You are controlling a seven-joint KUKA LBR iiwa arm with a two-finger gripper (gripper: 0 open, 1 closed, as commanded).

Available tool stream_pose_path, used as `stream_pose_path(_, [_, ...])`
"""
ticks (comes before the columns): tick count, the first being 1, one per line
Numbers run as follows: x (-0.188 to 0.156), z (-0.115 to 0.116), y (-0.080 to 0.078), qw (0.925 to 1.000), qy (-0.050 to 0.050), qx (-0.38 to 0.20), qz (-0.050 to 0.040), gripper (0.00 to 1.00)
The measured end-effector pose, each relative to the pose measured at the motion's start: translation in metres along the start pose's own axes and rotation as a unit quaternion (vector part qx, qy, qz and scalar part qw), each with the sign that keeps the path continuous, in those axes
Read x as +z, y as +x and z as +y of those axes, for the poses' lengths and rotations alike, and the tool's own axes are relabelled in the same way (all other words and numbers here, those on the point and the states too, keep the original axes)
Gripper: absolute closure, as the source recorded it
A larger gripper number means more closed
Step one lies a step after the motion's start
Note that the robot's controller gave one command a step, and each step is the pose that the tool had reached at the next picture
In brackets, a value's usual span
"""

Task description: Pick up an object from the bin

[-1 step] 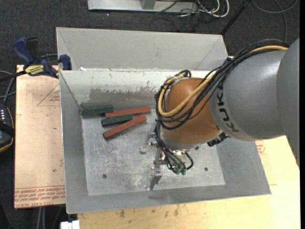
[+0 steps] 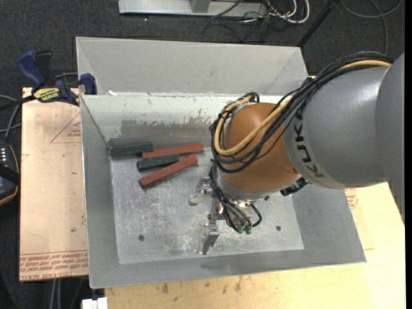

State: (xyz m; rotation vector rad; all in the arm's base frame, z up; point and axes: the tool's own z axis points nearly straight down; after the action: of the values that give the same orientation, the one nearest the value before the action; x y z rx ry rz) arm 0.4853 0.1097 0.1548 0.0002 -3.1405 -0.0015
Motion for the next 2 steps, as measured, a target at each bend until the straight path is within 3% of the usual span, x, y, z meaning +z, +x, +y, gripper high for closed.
stream_pose_path(1, [0.003,-0.005,0.000,1.0000,-0.002,-0.002,-0.0026,0.00])
stream_pose_path(2, [0.047,-0.041,0.003,0.9999,0.001,-0.013,0.0000,0.00])
